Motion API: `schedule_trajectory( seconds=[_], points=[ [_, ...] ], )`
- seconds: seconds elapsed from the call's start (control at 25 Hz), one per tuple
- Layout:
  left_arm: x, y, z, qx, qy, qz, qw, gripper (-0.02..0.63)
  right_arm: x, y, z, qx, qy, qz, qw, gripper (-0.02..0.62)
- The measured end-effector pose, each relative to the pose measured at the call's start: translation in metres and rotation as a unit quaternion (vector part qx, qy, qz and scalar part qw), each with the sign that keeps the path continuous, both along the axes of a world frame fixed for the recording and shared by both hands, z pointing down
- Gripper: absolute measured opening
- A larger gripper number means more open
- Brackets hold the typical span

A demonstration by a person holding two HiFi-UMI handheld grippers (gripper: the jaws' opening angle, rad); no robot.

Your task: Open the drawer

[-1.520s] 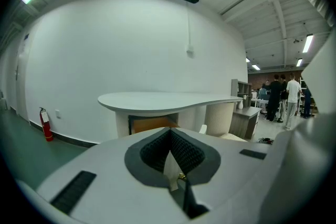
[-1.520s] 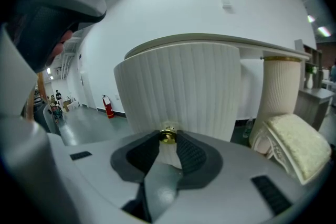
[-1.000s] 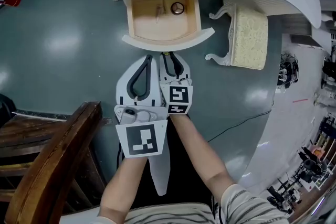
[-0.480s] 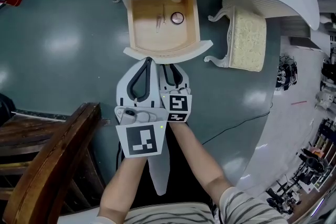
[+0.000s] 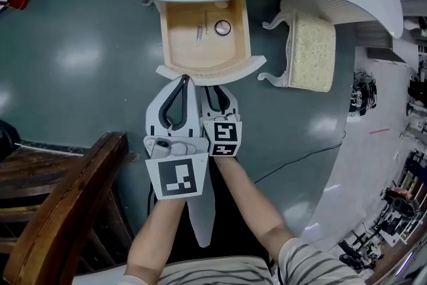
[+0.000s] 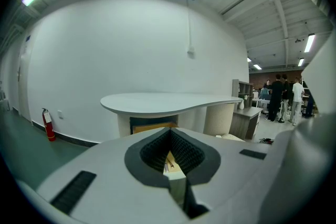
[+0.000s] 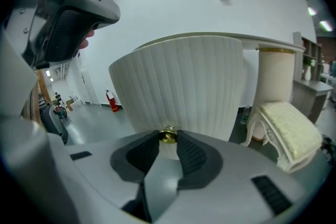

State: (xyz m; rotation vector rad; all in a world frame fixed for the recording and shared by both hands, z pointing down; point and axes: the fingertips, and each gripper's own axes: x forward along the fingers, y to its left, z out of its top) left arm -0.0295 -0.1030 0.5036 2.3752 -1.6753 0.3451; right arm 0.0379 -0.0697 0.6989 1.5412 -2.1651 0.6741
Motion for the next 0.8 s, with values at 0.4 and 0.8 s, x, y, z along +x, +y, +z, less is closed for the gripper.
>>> schedule_trajectory(
  seconds=[0.4,0.8],
  points=[
    [0.002,0.0,-0.008,0.001,-0.004,0.0,1.0,0.005,0.019,0.014,-0.02,-0.007,-0.008,0.006,1.0,0.121],
    [-0.002,0.007,-0.021,0.004,-0.007,-0.006,1.0,0.005,0.019,0.01,-0.07,0.017,-0.01,-0.008,1.0,0.079]
  ],
)
